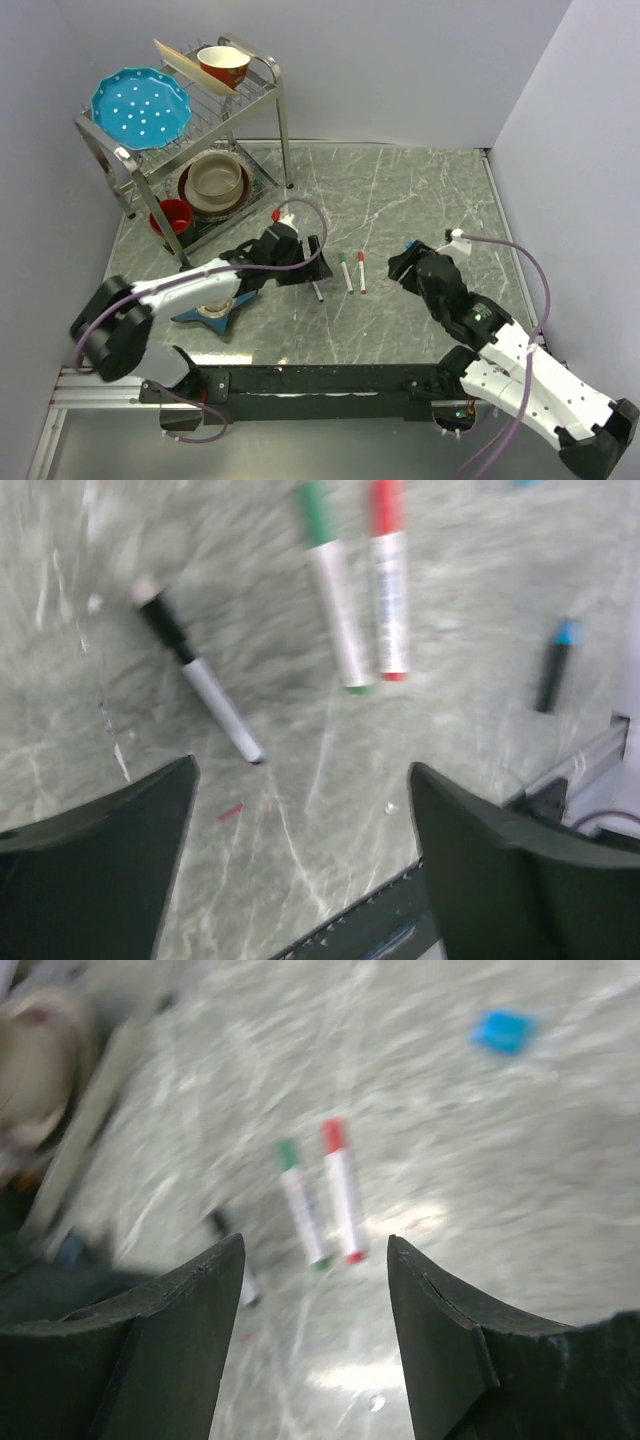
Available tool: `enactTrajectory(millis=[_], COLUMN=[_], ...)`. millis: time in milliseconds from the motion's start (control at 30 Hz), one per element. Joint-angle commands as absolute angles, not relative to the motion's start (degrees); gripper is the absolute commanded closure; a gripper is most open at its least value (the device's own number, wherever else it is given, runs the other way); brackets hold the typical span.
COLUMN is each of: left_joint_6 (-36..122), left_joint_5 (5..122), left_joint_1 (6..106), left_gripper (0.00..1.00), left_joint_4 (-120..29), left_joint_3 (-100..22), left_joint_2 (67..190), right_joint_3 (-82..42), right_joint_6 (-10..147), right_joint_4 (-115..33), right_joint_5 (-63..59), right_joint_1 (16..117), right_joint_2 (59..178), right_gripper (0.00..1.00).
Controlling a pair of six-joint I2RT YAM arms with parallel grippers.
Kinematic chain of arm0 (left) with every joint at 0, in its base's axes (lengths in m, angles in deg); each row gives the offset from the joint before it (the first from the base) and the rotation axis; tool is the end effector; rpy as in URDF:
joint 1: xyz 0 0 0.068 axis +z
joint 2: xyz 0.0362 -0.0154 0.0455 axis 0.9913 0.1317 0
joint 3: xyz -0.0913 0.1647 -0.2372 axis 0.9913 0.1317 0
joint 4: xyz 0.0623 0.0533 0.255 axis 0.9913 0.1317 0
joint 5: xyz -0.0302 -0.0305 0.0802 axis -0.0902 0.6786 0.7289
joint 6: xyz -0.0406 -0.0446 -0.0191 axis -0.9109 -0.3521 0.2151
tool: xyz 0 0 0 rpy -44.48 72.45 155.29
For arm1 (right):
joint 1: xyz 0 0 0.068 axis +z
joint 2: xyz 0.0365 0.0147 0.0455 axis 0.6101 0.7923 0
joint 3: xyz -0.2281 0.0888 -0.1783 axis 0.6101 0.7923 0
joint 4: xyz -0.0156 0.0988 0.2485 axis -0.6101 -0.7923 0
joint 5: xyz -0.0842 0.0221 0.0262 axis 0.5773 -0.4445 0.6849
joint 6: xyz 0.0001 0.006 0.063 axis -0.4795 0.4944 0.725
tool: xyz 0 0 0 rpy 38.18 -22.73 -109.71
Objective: Insert the pens into the pen caps
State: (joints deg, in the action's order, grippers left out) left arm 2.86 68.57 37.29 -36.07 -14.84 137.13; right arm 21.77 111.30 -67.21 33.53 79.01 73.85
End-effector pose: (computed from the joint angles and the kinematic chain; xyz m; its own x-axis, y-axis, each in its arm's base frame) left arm 0.2210 -0.2260 0.2245 -0.8752 -0.2261 -0.4277 0.0837 0.8000 -0.5942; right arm 0.1196 0.0752 0.2797 -0.4540 0.4949 -0.7410 0.0988 0.8544 0.5101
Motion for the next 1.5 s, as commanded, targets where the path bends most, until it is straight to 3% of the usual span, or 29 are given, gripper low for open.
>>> enactTrajectory(millis=[0, 233, 333, 600, 933, 1200, 1467], left_joint_6=[12.1, 21.4, 22.2, 25.1, 26.1, 25.1, 25.1], left_joint_5=[71.4, 74.8, 71.0, 74.8, 73.4, 64.7, 64.8], left_joint_1=[37.2, 37.1, 37.1, 37.1, 37.8, 42.7, 43.0], left_gripper=[0.01, 0.01, 0.01, 0.01, 0.01, 0.01, 0.00], left_joint_4=[-32.0, -21.9, -20.6, -20.3, -19.1, -21.9, -21.6], left_joint_3=[-19.8, -22.2, -21.9, -16.4, -17.1, -15.7, -15.3], left_joint_2=[127.3, 117.6, 112.8, 99.9, 100.6, 100.7, 100.6], right_joint_3=[18.8, 19.6, 19.8, 20.2, 21.1, 23.0, 23.1], right_joint_6=[109.4, 106.1, 104.1, 100.1, 99.7, 99.7, 101.1], right_joint_4=[-70.7, -71.4, -71.2, -68.1, -67.2, -67.4, -68.9], right_joint_5=[34.0, 28.7, 25.4, 21.1, 16.9, 13.4, 14.5], right_joint_1=[69.2, 51.1, 43.2, 26.2, 24.1, 24.4, 28.0], right_joint_2=[78.0, 84.0, 86.8, 96.9, 104.9, 102.4, 104.4], right_gripper=[0.34, 0.34, 0.34, 0.37, 0.42, 0.38, 0.35])
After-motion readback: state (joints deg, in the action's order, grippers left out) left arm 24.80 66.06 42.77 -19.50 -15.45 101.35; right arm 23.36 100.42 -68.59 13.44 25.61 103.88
